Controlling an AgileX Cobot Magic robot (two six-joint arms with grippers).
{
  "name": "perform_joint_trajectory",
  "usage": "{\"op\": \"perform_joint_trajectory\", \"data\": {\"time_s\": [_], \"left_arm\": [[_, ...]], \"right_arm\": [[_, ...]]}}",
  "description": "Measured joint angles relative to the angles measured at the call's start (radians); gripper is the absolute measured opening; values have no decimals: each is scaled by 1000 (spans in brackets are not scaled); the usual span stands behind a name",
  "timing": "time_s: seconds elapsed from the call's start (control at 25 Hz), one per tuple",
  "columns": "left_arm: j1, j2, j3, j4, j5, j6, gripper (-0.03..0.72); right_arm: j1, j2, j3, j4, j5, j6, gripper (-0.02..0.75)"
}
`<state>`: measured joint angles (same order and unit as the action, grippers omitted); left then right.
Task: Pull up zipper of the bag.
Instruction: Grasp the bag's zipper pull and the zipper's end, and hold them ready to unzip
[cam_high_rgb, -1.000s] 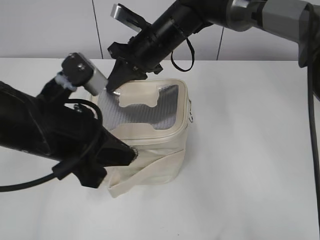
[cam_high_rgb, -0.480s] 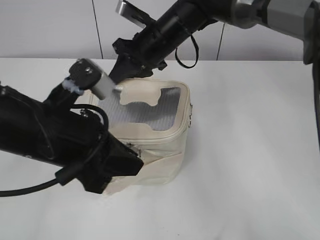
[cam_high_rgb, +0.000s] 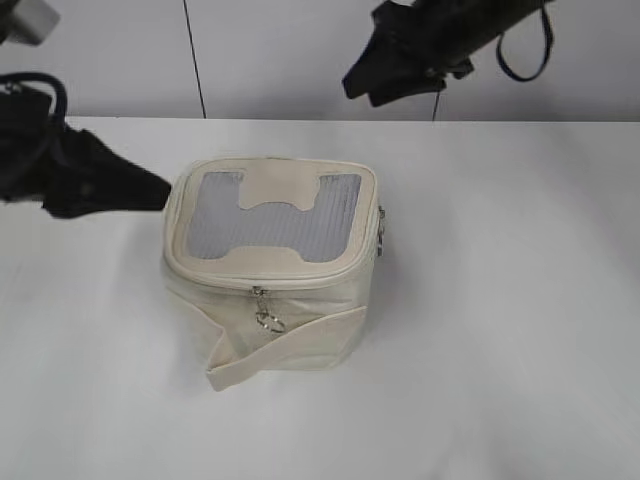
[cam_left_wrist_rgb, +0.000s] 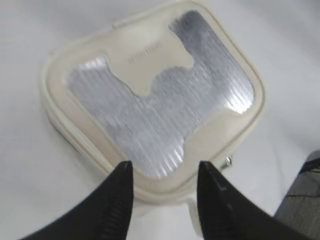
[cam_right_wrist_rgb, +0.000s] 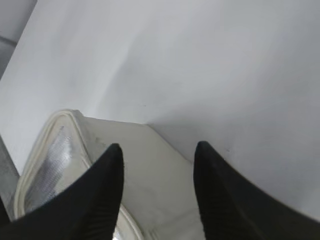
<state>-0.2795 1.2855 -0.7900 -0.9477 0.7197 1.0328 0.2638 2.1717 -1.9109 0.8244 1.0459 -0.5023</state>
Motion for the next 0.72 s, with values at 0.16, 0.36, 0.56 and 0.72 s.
{"op": "perform_joint_trajectory", "data": {"time_s": [0.16, 0.36, 0.56, 0.72], "left_arm": [[8, 144, -189, 2, 38, 10, 326], [5, 405, -472, -26, 176, 72, 372], [-35, 600, -750, -27, 293, 87, 412], [-89, 737, -921, -9, 386, 86, 419]], "right_arm": [[-49, -215, 399, 95, -174, -183, 367], [-55, -474, 873, 373, -431, -546, 367], [-55, -560, 1124, 612, -454, -824, 372], [-55, -560, 1208, 675, -466, -905, 391]]}}
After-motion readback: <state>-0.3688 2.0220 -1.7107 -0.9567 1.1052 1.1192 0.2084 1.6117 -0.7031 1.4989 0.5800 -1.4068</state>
